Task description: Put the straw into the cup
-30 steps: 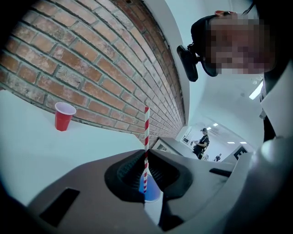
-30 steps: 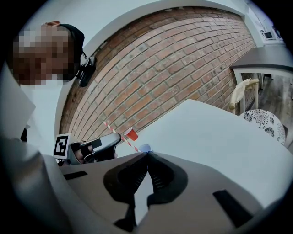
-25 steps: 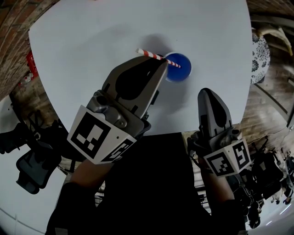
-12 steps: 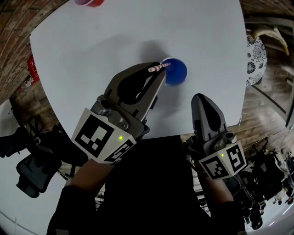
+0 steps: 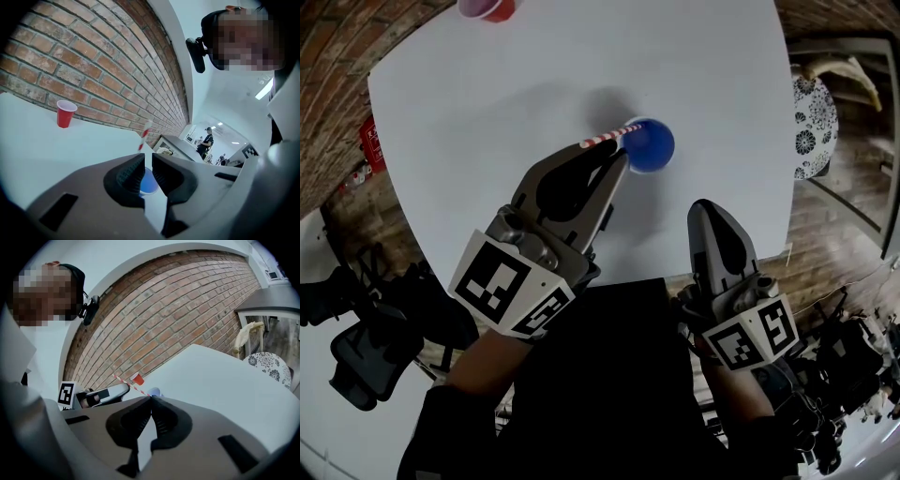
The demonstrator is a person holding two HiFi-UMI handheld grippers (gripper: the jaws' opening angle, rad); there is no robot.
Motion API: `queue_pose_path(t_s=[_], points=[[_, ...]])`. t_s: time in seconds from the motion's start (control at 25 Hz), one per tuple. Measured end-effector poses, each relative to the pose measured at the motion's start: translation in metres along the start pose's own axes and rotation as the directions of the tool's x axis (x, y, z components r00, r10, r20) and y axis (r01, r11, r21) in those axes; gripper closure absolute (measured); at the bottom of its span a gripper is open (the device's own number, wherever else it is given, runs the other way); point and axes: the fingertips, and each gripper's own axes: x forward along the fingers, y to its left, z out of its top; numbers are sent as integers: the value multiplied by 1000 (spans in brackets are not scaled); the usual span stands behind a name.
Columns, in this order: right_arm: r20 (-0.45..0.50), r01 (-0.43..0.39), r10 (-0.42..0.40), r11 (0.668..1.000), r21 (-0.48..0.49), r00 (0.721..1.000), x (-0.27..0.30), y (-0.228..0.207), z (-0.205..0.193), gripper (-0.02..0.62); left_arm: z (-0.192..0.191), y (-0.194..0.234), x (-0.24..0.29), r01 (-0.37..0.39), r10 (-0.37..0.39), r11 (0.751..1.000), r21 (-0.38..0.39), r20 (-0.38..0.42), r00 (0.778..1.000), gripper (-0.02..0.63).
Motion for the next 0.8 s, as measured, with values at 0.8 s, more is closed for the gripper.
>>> queue_pose_path(t_s=[0.8], points=[[40, -28, 30, 999, -35, 999, -40, 43, 7, 572, 13, -44, -57, 6, -7, 1000, 30, 27, 1000, 568]])
